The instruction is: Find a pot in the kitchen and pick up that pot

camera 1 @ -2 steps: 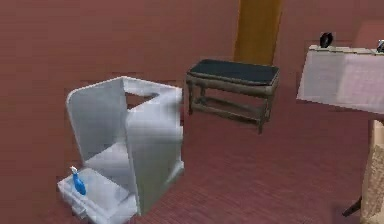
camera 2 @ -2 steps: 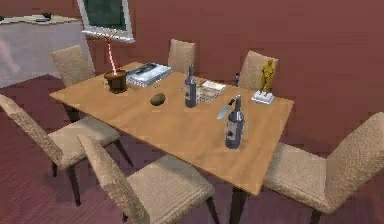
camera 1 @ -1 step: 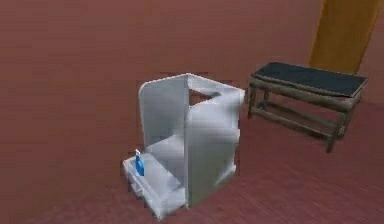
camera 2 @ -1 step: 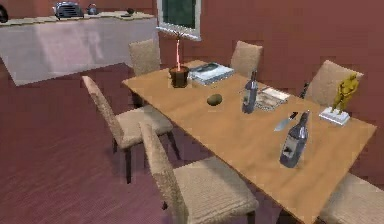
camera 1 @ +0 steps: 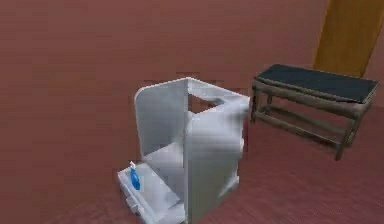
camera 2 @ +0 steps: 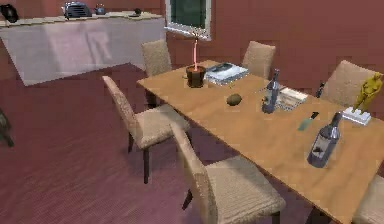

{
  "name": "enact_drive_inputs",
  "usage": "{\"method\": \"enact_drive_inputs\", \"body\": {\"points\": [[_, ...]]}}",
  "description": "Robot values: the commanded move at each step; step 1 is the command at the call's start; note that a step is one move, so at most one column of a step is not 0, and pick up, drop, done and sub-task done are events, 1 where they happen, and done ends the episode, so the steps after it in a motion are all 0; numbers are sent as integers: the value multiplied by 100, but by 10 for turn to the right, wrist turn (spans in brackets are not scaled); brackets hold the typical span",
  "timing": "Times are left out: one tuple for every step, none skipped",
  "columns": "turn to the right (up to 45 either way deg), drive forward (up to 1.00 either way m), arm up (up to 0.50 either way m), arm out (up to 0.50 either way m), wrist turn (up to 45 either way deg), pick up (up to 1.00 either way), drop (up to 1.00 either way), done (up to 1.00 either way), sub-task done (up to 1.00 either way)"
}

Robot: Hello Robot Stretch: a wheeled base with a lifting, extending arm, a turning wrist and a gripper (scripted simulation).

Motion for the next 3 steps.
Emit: {"method": "enact_drive_inputs", "body": {"points": [[450,0,0,0,0,0,0,0,0],[30,0,0,0,0,0,0,0,0],[0,100,0,0,0,0,0,0,0]]}}
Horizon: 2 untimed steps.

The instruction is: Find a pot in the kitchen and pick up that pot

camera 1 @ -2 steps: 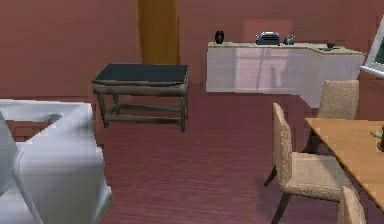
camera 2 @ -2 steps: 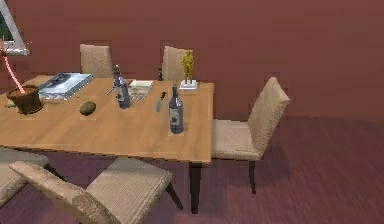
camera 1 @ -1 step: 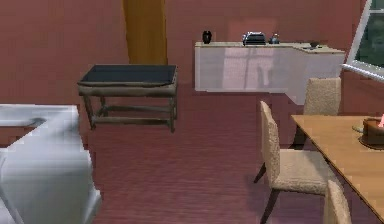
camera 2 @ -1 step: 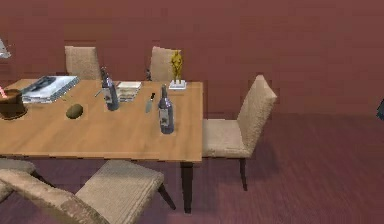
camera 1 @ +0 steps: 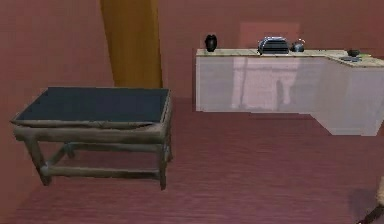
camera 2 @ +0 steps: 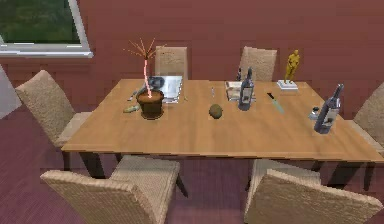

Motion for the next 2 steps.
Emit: {"method": "enact_drive_inputs", "body": {"points": [[60,0,0,0,0,0,0,0,0],[0,50,0,0,0,0,0,0,0]]}}
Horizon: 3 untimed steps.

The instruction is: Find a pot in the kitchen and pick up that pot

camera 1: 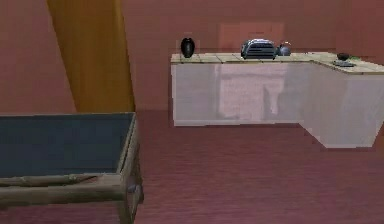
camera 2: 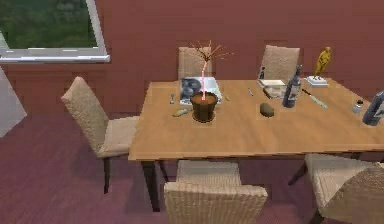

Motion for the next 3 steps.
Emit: {"method": "enact_drive_inputs", "body": {"points": [[240,0,0,0,0,0,0,0,0],[0,100,0,0,0,0,0,0,0],[30,0,0,0,0,0,0,0,0]]}}
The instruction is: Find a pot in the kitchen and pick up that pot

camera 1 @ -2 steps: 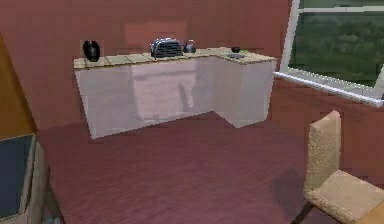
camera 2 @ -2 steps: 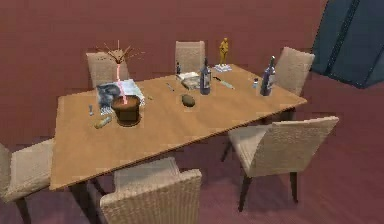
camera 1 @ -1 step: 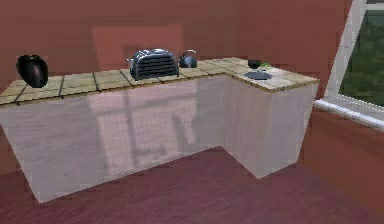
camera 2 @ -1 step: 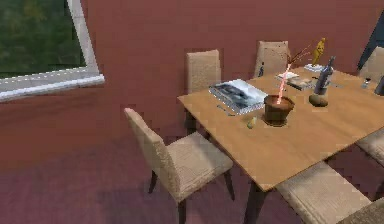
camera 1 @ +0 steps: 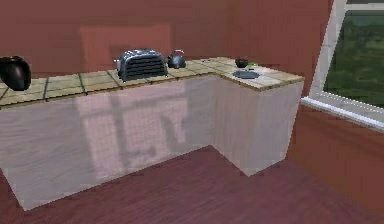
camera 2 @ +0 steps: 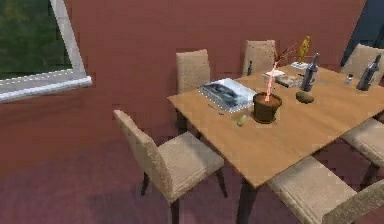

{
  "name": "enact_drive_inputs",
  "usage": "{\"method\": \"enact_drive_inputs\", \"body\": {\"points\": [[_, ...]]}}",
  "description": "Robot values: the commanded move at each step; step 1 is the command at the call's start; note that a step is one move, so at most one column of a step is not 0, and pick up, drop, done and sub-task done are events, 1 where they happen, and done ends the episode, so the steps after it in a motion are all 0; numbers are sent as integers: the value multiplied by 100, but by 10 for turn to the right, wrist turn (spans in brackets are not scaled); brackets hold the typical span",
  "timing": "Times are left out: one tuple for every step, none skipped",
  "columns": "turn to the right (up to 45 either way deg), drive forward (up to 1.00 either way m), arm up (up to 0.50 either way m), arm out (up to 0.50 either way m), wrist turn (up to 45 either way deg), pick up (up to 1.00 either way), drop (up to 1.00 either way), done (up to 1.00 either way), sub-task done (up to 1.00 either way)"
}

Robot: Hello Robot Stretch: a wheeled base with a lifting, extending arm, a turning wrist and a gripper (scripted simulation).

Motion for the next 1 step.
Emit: {"method": "enact_drive_inputs", "body": {"points": [[0,100,0,0,0,0,0,0,0]]}}
